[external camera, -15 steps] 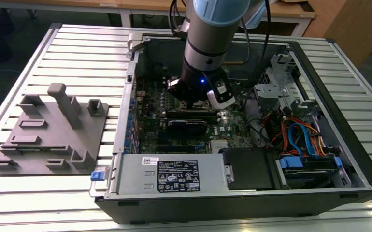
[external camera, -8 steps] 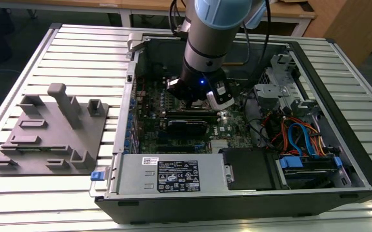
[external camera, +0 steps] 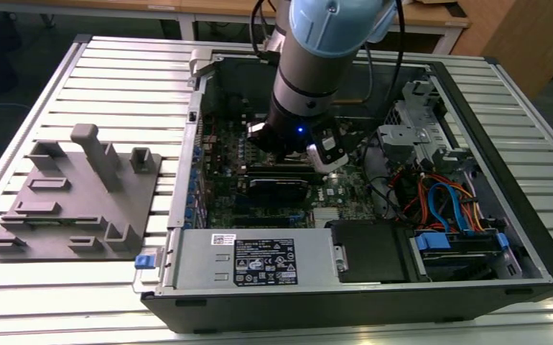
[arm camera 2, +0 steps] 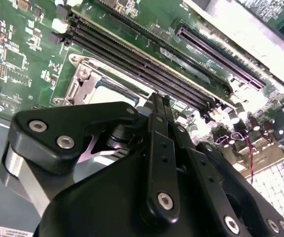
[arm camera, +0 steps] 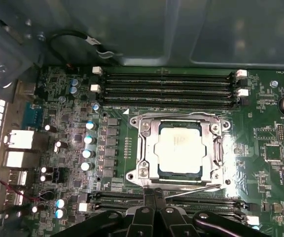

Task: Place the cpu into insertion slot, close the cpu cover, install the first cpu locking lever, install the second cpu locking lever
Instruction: 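Install the second cpu locking lever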

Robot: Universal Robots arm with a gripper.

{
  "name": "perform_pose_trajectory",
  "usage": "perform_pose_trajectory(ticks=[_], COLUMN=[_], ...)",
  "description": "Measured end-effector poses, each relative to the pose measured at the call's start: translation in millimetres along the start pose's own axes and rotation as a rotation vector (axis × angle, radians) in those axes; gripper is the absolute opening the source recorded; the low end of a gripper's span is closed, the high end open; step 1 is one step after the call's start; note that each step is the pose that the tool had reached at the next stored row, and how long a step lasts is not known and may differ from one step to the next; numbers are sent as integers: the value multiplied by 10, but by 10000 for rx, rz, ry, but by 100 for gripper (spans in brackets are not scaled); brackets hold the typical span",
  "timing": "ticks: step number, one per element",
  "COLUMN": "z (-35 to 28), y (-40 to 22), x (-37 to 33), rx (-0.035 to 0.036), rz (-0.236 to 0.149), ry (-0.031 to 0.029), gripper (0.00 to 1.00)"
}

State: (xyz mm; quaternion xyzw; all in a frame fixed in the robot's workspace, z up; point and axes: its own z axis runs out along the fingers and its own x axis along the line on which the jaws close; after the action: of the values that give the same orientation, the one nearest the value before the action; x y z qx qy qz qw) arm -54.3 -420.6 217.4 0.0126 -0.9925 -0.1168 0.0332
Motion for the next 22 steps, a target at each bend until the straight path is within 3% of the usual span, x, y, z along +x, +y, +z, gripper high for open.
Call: perform_pose_trajectory(ticks=[3,9,15,18,22], z=[8,87,143,167,191], y=[-27,-78,-91,-96,-102], x=[19,31,144,182,182], rx=[-161,-183,-283,-381,-643], rz=[-12,-12,-17,-21,-34], ry=[-2,-2,-4,-6,-12], gripper=[10,10,10,10,10])
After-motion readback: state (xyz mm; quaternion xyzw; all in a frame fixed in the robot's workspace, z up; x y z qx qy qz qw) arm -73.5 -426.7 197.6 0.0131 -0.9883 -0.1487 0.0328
